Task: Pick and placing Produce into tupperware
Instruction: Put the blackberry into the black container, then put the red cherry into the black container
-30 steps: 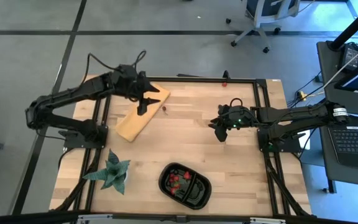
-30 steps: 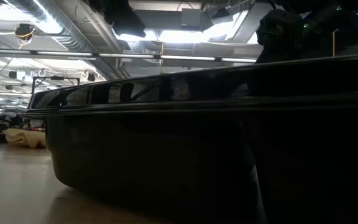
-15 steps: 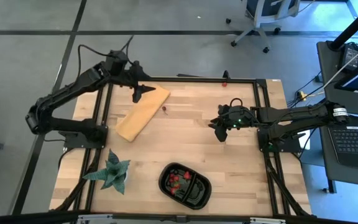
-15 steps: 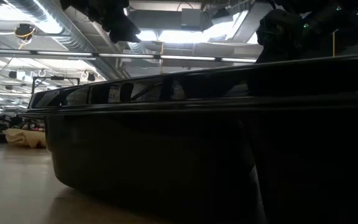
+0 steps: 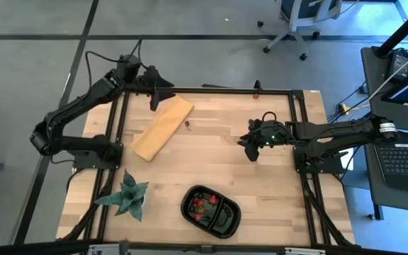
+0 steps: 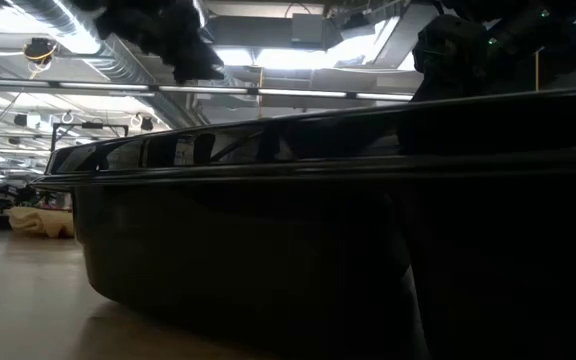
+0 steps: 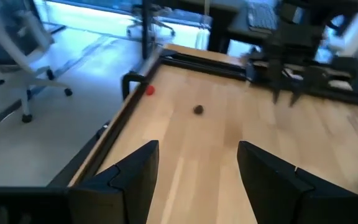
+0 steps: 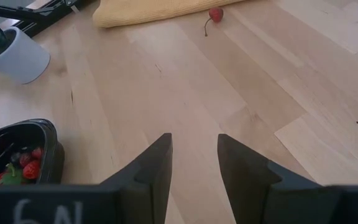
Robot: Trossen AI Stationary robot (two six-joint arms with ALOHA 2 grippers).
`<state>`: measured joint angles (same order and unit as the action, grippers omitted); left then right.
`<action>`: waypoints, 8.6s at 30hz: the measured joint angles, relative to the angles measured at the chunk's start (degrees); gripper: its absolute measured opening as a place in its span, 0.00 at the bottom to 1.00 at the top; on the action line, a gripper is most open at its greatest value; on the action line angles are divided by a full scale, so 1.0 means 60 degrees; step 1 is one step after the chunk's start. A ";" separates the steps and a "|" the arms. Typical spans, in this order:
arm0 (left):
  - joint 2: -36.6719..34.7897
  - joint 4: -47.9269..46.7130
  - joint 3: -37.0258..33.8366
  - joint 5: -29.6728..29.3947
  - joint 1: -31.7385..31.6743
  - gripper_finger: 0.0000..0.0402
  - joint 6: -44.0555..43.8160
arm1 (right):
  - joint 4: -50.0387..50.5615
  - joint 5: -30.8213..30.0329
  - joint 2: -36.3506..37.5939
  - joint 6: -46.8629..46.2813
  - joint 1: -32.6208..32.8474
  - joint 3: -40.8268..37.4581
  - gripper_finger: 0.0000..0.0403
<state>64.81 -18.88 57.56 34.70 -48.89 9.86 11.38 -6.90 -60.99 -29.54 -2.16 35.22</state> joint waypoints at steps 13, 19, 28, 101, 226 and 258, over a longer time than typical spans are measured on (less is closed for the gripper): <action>0.0002 0.4511 -0.3193 -0.1119 -0.0375 0.53 -0.2183 | -0.0304 -0.0230 0.0000 0.0081 -0.0033 0.0000 0.33; 0.0001 0.4599 -0.3475 -0.1123 -0.0291 0.53 -0.2449 | -0.0093 -0.3101 -0.0002 -0.0536 -0.0529 0.0001 0.33; 0.0001 0.4588 -0.3477 -0.1123 0.0046 0.53 -0.2645 | 0.1853 -0.1465 -0.0198 -0.3225 -0.2570 0.0066 0.33; 0.0001 0.4515 -0.3475 -0.1126 0.0591 0.53 -0.2542 | -0.0102 -0.0510 -0.4800 -0.1026 -0.4925 0.0120 0.66; -0.0003 0.4532 -0.3478 -0.3957 0.6307 0.53 -0.3445 | 0.1578 0.0170 -0.7500 -0.3793 0.6714 0.5730 0.52; 0.0089 0.3439 -0.3189 -0.3850 0.5954 0.53 -0.2737 | 0.0189 -0.0182 0.0040 -0.0539 0.0991 0.0583 0.53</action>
<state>65.35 1.75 38.43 11.60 -13.16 -6.56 12.51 -7.99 -60.75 -32.77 3.79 38.72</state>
